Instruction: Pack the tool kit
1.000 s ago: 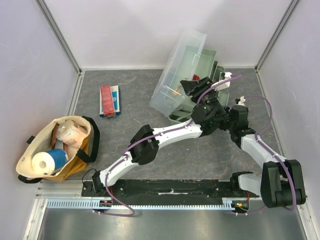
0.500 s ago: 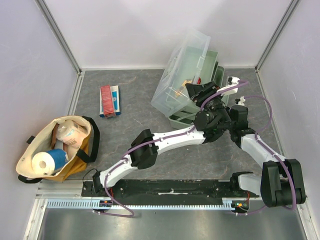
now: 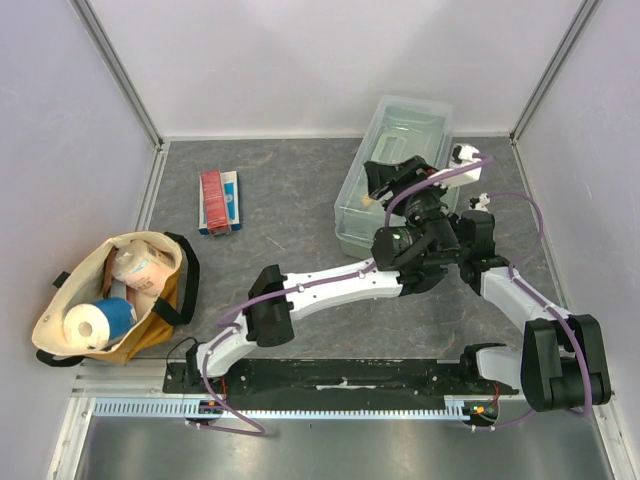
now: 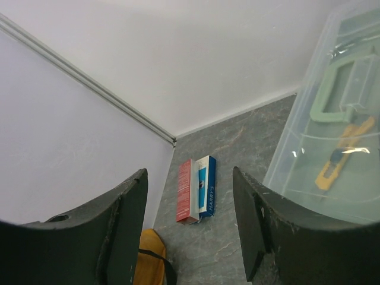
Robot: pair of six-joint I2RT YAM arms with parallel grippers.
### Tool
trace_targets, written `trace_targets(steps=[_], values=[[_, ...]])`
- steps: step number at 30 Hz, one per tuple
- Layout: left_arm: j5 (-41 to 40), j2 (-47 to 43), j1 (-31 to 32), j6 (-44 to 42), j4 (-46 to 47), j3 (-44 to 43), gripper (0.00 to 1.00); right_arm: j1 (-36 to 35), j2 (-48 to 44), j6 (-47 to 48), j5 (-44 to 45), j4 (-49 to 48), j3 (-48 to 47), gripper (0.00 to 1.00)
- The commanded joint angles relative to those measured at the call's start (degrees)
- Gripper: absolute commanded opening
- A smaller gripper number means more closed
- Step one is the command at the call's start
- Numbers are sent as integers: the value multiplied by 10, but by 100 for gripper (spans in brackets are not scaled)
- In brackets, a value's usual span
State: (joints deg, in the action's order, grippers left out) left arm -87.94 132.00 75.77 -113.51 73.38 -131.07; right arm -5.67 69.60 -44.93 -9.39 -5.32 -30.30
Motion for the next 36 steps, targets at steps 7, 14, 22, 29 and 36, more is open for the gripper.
trace_targets(steps=[7,14,22,29,36], values=[[-23,-144,-17,-49,73,39,66,-4,8,24,27,89,-19,38],[-15,-248,-28,-71,91,125,68,-4,-5,38,35,111,-34,40],[24,-408,-26,-8,-19,256,70,-4,-5,41,35,113,-39,43],[123,-498,-4,434,-602,327,77,-5,0,44,33,111,-39,45],[346,-464,-6,741,-961,309,82,-4,-8,59,56,117,-39,52]])
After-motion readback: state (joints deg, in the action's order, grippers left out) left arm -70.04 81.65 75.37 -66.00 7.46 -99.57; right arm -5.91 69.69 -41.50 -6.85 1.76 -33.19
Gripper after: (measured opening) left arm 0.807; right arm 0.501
